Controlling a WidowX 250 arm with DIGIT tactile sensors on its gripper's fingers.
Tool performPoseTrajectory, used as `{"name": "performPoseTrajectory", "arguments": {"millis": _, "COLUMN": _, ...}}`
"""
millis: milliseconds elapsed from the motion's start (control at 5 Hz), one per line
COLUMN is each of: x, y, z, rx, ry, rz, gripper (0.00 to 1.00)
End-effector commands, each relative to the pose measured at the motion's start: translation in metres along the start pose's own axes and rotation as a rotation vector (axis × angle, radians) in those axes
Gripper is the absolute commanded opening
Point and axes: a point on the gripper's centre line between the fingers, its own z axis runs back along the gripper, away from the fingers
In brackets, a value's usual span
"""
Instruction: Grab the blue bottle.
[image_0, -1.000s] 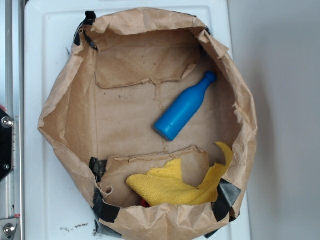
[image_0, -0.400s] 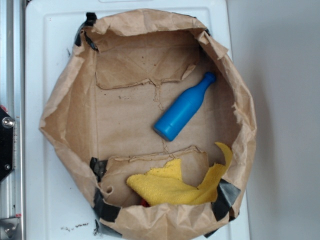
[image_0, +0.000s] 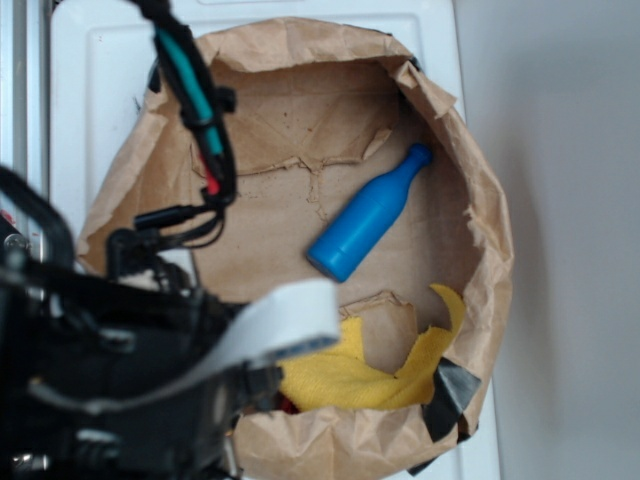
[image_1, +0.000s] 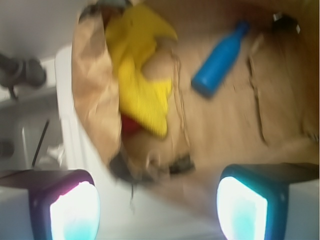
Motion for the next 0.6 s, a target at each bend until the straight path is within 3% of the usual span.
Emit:
{"name": "performPoseTrajectory", "arguments": {"millis": 0, "x": 0.043, "y": 0.045, "z": -0.029, "rx": 0.043, "ry": -0.057, "rz": 0.092, "gripper": 1.0}}
{"name": "performPoseTrajectory", "arguments": {"millis": 200, "x": 0.059, "y": 0.07, "z": -0.048, "rx": 0.118, "ry": -0.037, "rz": 0.167, "gripper": 1.0}}
{"name": "performPoseTrajectory", "arguments": {"millis": 400, "x": 0.069, "y": 0.086, "z": -0.057, "rx": 0.142, "ry": -0.003, "rz": 0.206, "gripper": 1.0}}
